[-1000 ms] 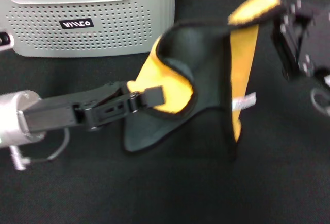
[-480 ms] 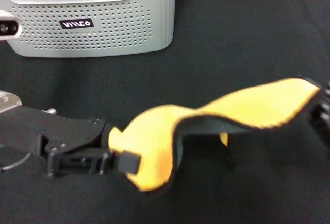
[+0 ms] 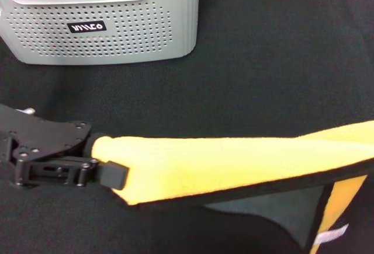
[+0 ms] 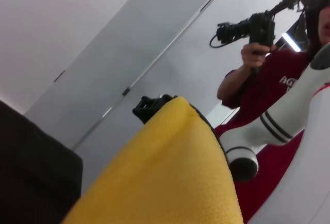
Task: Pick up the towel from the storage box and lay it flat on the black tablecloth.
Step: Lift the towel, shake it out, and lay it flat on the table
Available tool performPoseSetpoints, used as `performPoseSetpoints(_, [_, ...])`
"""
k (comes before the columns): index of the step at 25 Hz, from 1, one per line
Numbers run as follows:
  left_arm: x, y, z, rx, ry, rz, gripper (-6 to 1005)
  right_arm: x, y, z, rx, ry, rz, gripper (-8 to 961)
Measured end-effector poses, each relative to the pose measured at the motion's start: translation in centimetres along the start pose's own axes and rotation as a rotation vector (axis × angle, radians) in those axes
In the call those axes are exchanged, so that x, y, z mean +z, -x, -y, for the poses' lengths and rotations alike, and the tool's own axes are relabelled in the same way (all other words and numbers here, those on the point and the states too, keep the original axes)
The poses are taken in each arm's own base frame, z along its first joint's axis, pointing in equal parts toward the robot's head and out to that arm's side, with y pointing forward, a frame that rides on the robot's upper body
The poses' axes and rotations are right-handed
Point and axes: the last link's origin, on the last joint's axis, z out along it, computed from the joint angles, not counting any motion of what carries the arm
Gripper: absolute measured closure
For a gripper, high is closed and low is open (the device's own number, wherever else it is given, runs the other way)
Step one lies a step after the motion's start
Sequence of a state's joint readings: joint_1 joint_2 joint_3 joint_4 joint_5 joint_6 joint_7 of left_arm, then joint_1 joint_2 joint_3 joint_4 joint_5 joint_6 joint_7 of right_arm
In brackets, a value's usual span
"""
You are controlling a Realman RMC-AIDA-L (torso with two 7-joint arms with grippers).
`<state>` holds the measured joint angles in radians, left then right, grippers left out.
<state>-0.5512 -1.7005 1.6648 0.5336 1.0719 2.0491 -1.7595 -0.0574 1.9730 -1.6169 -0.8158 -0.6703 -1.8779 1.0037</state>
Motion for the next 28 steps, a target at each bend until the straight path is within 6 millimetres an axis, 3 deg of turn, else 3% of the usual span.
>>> performPoseSetpoints(7, [-0.2,0.5,-0.3,-0.057,0.004,0.04,977,-0.2,-0.4,-0.2,0.109,0.001,-0.016,946])
performPoseSetpoints(12, [-0.9,1.3,1.0,-0.185,-0.056,-0.087,977,0.3,-2.6,1.6,0.175,-0.078,-0.065,946])
performPoseSetpoints(19, [-1.1,0.3,3.7,-0.264,-0.159,-0.336,977,2.8,-3.3,6.5,0.09,-0.175,-0.109,947])
performPoseSetpoints(24, [-0.7,0.4,6.2,-0.344,-0.272,-0.466,977,4.8,-3.8,11.5,0.045,-0.307,-0.199,947])
performPoseSetpoints(28, [-0.7,0.7,8.0,-0.383,-0.365,-0.548,977,6.4,-5.5,15.3,0.034,-0.414,-0.342,947])
